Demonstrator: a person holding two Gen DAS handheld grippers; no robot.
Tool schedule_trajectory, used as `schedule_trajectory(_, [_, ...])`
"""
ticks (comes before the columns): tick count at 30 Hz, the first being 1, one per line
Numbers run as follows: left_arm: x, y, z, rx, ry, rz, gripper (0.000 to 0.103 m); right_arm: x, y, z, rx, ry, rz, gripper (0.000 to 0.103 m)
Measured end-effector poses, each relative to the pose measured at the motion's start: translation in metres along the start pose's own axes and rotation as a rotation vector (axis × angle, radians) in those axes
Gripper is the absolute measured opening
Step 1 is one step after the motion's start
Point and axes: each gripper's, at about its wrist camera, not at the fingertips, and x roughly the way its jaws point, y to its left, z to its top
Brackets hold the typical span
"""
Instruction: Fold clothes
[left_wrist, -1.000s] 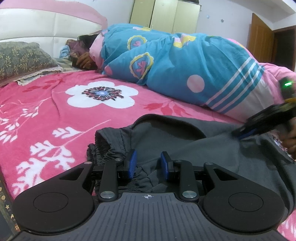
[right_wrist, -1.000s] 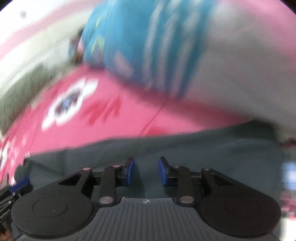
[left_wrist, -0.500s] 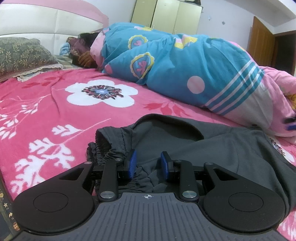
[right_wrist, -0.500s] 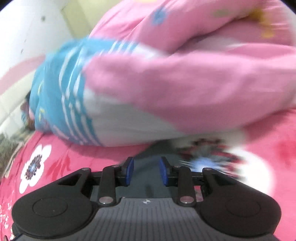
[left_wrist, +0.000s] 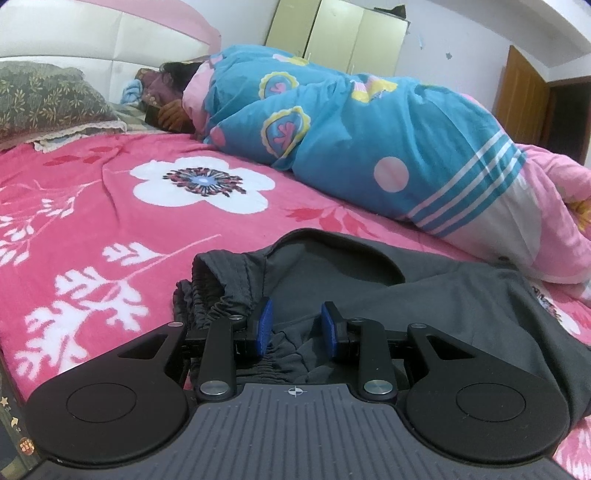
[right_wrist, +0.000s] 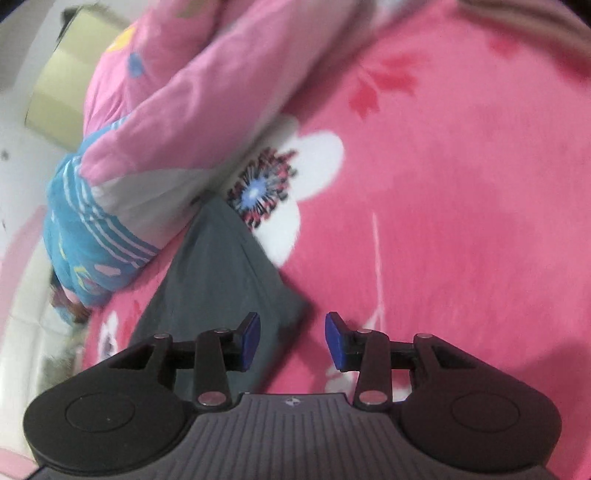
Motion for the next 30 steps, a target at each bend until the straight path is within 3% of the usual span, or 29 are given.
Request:
schedule_trajectory(4, [0.001,-0.001,-0.001,0.005,-0.001,0.004,0.029,0.007,-0.001,-0.003,-0.011,-0.025,0.028,0.035])
schedule_trajectory(6, [0.001,-0.002,-0.001,0.008,-0.001,0.006,0.029,0.01,0.003,-0.004,-0.045,-0.039,0.014,0.026])
schedule_trajectory(7, [0.001,-0.003,-0.001,0.008,-0.001,0.007,0.029,0.011,0.004,-0.004,-0.058,-0.042,0.011,0.014])
schedule_trajectory(10, [0.001,-0.002,0.0,0.009,-0.001,0.008,0.029,0.01,0.008,-0.005,-0.081,-0.07,0.01,0.004])
schedule_trajectory(17, [0.002,-0.002,0.0,0.013,0.0,0.011,0.029,0.001,-0.004,0.004,-0.048,-0.158,-0.039,0.002])
schedule_trajectory(20, [0.002,-0.003,0.0,0.014,0.0,0.011,0.029,-0.003,0.006,0.005,-0.091,-0.193,-0.039,0.002])
schedule_trajectory(24, [0.001,-0.003,0.0,0.018,-0.001,0.014,0.029,-0.006,0.058,-0.001,-0.242,-0.203,0.037,0.002])
schedule_trajectory(30, [0.002,-0.002,0.0,0.018,-0.001,0.014,0.029,0.031,0.15,-0.031,-0.47,-0.05,0.195,0.003])
